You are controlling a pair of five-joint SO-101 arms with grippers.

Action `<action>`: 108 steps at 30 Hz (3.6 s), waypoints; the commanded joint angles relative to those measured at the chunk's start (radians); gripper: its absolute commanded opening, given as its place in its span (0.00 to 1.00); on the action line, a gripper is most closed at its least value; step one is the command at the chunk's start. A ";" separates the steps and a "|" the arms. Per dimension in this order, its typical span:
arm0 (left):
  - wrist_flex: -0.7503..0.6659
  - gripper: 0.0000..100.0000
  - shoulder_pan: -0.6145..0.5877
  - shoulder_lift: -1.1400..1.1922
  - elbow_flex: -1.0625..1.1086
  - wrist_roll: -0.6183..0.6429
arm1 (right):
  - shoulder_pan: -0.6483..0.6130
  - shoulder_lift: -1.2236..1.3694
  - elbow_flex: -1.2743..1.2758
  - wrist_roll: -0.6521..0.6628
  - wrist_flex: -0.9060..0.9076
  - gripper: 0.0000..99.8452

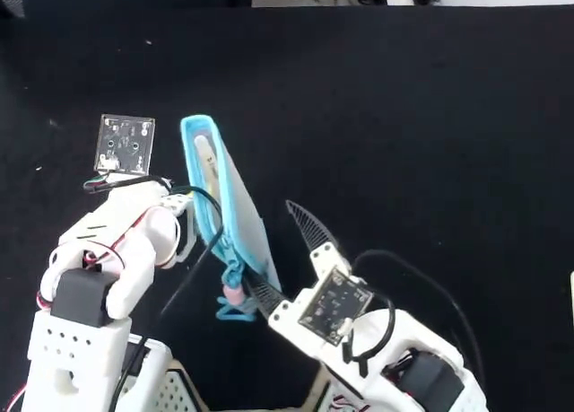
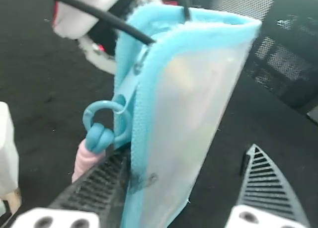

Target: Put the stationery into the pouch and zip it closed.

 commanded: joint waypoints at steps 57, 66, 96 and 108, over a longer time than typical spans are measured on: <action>0.040 0.19 -0.058 -0.008 -0.036 0.006 | -0.598 0.372 -0.243 -0.170 0.149 0.32; 0.043 0.19 -0.059 -0.008 -0.035 0.006 | -0.572 0.274 -0.412 -0.161 0.270 0.32; 0.044 0.19 0.159 -0.008 -0.081 -0.080 | 0.196 1.078 -1.182 -0.025 0.295 0.32; 0.080 0.19 0.159 -0.008 -0.081 -0.080 | 0.192 1.225 -1.314 0.098 0.400 0.32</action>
